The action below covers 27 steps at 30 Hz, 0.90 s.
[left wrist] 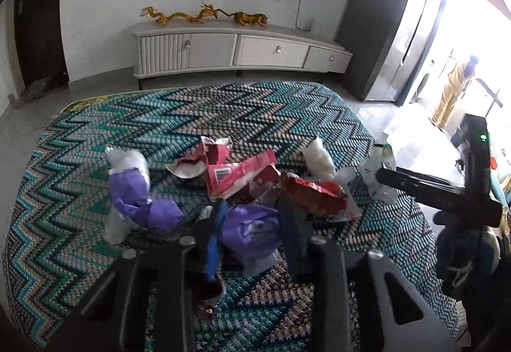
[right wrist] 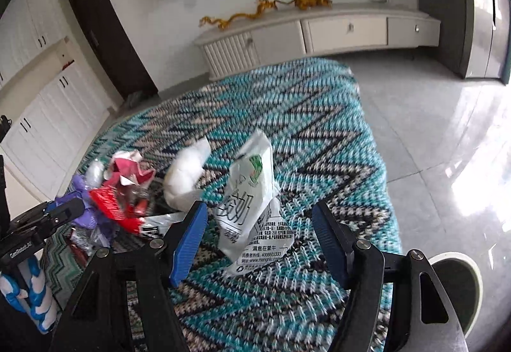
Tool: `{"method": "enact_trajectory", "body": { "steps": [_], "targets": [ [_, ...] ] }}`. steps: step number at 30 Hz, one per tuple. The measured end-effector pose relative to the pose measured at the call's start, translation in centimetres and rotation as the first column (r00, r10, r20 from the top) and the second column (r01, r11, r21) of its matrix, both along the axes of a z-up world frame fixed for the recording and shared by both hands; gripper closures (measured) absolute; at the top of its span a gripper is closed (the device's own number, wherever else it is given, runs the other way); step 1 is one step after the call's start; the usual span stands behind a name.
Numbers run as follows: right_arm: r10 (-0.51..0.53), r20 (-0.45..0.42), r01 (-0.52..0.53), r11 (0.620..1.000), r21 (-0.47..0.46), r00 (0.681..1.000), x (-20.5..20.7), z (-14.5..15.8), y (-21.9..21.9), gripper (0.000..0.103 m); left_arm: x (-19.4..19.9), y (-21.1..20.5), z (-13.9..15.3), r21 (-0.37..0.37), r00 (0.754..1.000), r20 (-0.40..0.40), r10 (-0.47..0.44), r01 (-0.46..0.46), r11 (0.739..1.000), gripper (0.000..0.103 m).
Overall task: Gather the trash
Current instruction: 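Grasp the purple wrapper with the left tool while the right tool grasps the white milk bag, then carry both wrappers to the trash bin and open both tools over it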
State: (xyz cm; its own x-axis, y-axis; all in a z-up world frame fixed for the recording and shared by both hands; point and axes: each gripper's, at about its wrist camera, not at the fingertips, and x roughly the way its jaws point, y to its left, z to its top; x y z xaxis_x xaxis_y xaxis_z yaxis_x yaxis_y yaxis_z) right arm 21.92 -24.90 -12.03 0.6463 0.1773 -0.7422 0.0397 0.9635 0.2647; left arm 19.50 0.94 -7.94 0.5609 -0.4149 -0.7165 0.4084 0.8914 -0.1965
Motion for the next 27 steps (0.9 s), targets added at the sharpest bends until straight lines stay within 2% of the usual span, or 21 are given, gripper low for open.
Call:
{"method": "enact_trajectory", "body": {
  "steps": [2, 3, 7, 17, 27],
  "targets": [
    [0.004, -0.003, -0.004, 1.000, 0.017, 1.000, 0.0, -0.5, -0.1, 0.045, -0.3, -0.3, 0.1, -0.010, 1.000, 0.004, -0.015, 0.015, 1.000, 0.084],
    [0.007, -0.004, -0.007, 1.000, 0.024, 1.000, -0.1, -0.6, -0.2, 0.056, -0.5, -0.4, 0.2, -0.013, 1.000, 0.007, -0.018, 0.018, 1.000, 0.088],
    [0.016, 0.026, -0.017, 0.999, 0.044, 1.000, -1.5, 0.0, -0.5, 0.063, -1.4, -0.5, 1.1, -0.026, 0.999, 0.028, -0.021, 0.022, 0.999, 0.091],
    [0.018, 0.126, -0.028, 0.997, 0.075, 0.992, -8.3, 4.8, -0.2, 0.064, -5.8, 0.9, 6.3, -0.077, 0.993, 0.118, -0.003, 0.012, 0.997, 0.092],
    [0.021, 0.265, -0.041, 0.997, 0.070, 0.964, -15.8, 10.5, 0.5, 0.064, -12.4, 1.5, 12.8, -0.093, 0.966, 0.259, -0.008, 0.033, 0.995, 0.092]
  ]
}}
